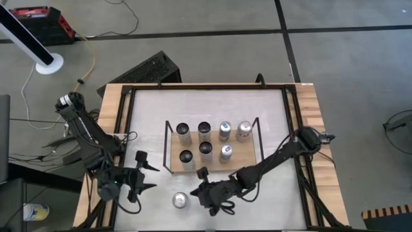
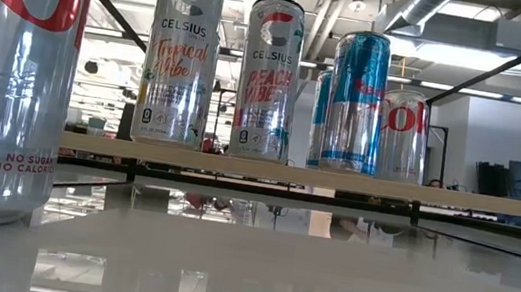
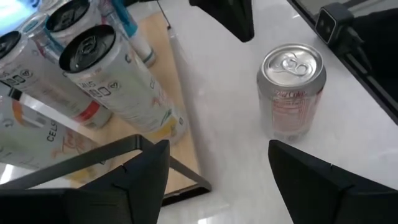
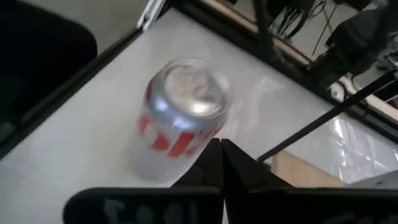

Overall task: Place canned beverage on shelf
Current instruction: Put the red-silver soda can on the shelf aligned with the other red-silver soda can

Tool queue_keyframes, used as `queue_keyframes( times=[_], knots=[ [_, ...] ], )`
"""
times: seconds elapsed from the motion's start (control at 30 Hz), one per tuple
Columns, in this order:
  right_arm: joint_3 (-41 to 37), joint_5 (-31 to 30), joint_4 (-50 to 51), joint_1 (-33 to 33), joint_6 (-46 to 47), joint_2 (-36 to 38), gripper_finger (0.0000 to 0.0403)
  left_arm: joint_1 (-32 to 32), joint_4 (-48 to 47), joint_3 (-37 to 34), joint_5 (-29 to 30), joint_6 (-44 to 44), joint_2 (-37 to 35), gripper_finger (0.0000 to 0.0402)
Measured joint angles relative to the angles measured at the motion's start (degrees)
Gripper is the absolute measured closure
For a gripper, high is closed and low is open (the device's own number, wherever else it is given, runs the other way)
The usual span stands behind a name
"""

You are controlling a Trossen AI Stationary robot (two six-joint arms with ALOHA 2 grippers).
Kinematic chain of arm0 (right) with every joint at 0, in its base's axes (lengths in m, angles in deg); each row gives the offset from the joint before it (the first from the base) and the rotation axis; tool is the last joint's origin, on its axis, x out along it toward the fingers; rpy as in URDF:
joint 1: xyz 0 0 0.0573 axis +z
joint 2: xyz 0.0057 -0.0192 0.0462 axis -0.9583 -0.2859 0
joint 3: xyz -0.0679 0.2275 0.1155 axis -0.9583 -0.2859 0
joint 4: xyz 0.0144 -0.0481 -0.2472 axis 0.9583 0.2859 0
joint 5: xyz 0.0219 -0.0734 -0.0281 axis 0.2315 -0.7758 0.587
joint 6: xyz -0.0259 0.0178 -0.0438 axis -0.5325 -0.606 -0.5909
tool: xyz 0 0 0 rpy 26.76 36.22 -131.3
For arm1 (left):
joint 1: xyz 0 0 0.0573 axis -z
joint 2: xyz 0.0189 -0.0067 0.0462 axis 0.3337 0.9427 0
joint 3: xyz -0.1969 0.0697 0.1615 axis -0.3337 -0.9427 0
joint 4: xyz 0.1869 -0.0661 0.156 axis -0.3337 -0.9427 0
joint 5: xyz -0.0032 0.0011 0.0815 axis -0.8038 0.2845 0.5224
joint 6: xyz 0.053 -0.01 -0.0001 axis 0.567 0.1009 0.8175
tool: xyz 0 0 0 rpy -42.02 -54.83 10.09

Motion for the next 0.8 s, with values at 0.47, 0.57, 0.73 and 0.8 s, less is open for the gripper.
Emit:
queue_keyframes(
  times=[0.47,0.57,0.73,0.8],
  knots=[
    [0.1,-6.39,-0.09,-4.13,-0.64,0.26,0.0387,-0.07,0.13,0.0,-0.01,1.17,0.01,0.0145],
    [0.1,-10.5,1.32,-3.77,-1.4,0.26,0.0382,-0.05,0.13,0.0,-0.02,1.16,0.04,0.0145],
    [1.76,-15.44,5.08,-2.69,-1.74,0.26,0.0385,-0.07,0.12,0.0,0.0,1.18,0.04,0.0145],
    [3.07,-17.7,7.16,-2.24,-1.75,0.26,0.0386,-0.07,0.11,0.0,0.0,1.18,0.04,0.0145]
  ],
)
